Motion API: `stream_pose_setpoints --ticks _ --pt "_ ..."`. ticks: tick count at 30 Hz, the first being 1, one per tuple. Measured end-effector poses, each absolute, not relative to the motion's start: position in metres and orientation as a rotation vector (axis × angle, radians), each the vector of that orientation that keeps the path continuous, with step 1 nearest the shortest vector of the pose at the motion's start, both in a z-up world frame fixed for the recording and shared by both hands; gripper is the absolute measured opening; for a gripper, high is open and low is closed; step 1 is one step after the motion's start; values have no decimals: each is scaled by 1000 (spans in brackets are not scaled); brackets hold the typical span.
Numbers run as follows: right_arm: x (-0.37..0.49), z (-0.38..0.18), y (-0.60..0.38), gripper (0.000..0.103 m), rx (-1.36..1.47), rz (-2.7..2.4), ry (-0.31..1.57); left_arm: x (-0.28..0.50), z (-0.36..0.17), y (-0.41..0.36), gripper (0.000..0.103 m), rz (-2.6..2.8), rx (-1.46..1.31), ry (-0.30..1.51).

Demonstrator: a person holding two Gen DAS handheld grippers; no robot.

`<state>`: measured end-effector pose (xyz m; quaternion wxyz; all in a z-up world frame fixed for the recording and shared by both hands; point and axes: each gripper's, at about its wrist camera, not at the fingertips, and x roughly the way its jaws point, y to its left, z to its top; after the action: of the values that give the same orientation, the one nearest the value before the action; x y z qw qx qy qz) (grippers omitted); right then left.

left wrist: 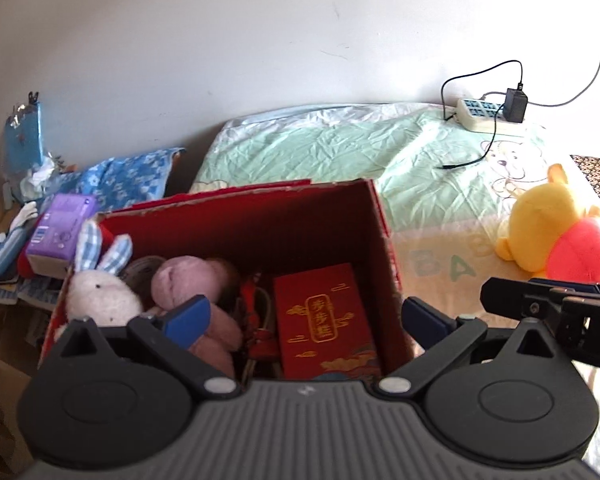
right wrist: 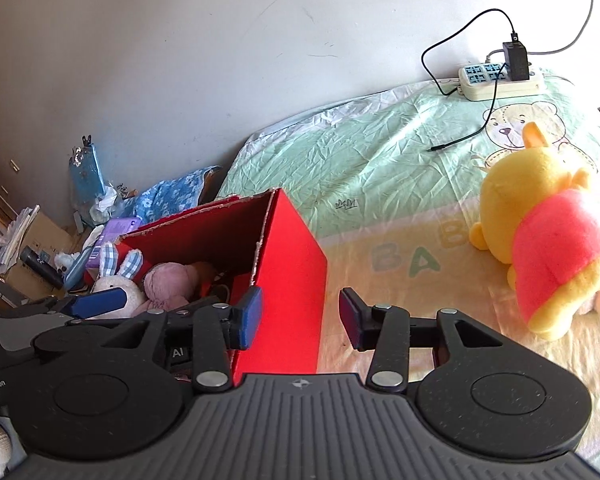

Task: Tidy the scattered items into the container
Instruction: 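Move the right tool back to the yellow-and-pink tiger plush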

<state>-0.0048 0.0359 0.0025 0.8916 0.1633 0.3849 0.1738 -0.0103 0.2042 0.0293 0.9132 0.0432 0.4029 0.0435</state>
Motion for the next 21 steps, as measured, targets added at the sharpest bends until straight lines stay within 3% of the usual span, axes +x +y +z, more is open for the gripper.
stream_pose_setpoints --ticks 13,21 --pt "-2 -17 -95 47 472 71 781 -21 24 86 102 -207 223 701" --pt "19 -24 -147 53 537 -14 756 -10 -15 37 102 -313 258 811"
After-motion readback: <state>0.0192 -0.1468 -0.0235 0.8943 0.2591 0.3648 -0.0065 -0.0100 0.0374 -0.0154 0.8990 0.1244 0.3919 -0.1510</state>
